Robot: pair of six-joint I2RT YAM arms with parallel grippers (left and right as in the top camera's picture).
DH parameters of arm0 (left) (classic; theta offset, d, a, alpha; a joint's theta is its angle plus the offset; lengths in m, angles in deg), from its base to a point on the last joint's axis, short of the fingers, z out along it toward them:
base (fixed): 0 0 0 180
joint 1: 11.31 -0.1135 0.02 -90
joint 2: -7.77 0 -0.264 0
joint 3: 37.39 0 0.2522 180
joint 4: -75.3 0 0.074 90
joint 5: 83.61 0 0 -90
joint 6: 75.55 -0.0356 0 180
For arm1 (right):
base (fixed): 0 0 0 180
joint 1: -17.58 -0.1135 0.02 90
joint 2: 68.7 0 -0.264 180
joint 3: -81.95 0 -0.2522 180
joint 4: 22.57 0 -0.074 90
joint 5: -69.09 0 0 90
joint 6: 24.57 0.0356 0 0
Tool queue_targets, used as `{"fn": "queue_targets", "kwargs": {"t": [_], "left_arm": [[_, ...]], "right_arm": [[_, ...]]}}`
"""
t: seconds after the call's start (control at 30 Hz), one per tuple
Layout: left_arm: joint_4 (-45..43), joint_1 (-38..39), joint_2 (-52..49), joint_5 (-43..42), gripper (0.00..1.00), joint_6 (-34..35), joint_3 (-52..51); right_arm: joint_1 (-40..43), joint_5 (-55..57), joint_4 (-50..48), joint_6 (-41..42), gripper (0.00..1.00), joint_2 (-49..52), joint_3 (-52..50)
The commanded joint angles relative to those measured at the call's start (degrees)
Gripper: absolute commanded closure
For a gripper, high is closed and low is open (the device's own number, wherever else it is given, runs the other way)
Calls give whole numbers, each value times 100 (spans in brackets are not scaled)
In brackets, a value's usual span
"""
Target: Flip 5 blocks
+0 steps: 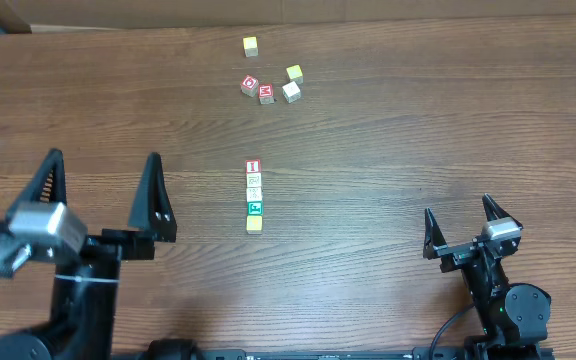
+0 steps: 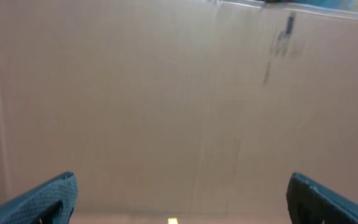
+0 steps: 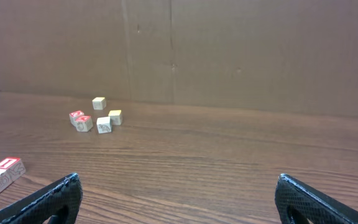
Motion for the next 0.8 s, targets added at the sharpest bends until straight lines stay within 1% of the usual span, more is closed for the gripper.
{"fn": "queue_targets", "kwargs": {"t": [0.0, 0.23, 0.4, 0.57, 0.63, 0.77], "left_arm": [[-623, -72, 396, -275, 0, 63, -643], [-3010, -160, 1351, -645, 0, 68, -2070], [-4251, -358, 2061, -739, 0, 87, -3025], [-5060, -404, 2704, -737, 0, 85, -3797], [-5471, -402, 2732, -763, 0, 125, -4022], [-5676, -400, 2741, -776, 0, 240, -4286]], "right_arm": [[17, -13, -22, -22, 0, -46, -59], [17, -13, -22, -22, 0, -46, -59], [17, -13, -22, -22, 0, -46, -59], [17, -13, -22, -22, 0, -46, -59], [17, -13, -22, -22, 0, -46, -59], [17, -13, -22, -22, 0, -46, -59]]}}
